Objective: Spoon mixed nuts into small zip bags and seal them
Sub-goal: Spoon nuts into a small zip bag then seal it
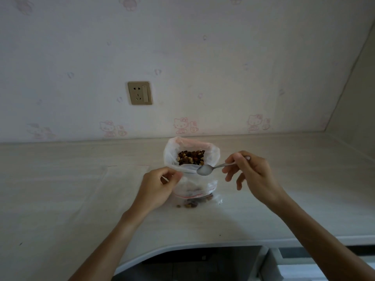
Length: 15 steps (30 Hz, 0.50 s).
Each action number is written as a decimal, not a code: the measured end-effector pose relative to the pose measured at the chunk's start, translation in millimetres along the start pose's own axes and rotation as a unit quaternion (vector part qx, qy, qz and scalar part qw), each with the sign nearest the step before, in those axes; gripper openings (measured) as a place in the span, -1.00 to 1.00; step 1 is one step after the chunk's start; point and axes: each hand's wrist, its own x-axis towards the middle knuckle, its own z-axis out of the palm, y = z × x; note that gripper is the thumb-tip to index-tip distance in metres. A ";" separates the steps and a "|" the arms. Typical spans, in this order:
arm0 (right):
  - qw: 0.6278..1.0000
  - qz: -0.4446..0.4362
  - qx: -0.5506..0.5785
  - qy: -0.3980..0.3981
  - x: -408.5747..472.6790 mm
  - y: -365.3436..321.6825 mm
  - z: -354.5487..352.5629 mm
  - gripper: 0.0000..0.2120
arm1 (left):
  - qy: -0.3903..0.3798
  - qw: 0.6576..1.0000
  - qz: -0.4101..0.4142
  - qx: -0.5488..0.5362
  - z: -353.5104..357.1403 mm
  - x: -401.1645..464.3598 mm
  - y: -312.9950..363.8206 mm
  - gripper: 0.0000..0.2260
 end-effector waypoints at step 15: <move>0.989 0.116 0.036 0.082 66.5 25.3 40.2 -0.63 | 0.097 0.987 -0.126 0.012 20.0 62.5 -5.2 -0.43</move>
